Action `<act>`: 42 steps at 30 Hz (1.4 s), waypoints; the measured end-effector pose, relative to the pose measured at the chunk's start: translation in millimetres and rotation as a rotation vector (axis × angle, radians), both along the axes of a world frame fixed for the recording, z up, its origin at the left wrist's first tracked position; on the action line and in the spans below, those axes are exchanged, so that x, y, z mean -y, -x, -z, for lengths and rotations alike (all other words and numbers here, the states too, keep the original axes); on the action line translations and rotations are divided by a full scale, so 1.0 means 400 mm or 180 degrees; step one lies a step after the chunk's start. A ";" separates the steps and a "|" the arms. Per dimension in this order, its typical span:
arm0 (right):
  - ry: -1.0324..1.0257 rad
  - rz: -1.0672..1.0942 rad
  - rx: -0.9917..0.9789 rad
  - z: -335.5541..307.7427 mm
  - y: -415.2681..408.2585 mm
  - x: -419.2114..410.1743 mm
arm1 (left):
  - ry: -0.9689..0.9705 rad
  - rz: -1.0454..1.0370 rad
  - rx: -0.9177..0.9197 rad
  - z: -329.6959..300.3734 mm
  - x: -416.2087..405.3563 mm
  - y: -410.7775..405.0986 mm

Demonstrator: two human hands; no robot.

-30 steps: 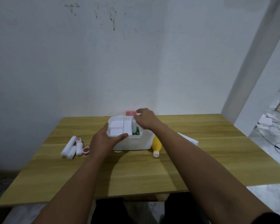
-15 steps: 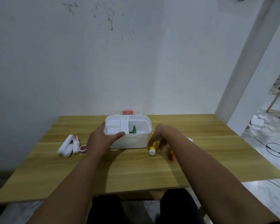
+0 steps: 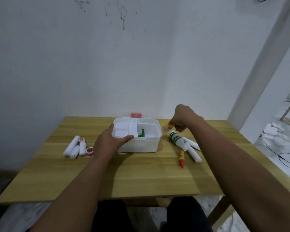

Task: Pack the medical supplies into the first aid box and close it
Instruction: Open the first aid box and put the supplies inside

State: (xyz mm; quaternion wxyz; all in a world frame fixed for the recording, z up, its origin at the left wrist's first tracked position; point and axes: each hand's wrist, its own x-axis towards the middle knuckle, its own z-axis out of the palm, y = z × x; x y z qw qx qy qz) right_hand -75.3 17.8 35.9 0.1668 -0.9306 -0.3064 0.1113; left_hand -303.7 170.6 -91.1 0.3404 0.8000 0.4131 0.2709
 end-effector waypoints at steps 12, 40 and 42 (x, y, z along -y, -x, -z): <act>-0.1057 -0.0566 0.0007 -0.092 0.042 -0.114 | -0.0013 -0.0031 -0.0007 0.001 0.001 -0.002; -0.0934 -0.0138 0.0602 0.069 -0.044 -0.105 | -0.0106 -0.0085 -0.0063 0.018 -0.011 -0.012; -0.0640 -0.0029 0.0596 0.079 -0.068 -0.081 | -0.0100 -0.0069 -0.0043 0.017 -0.010 -0.011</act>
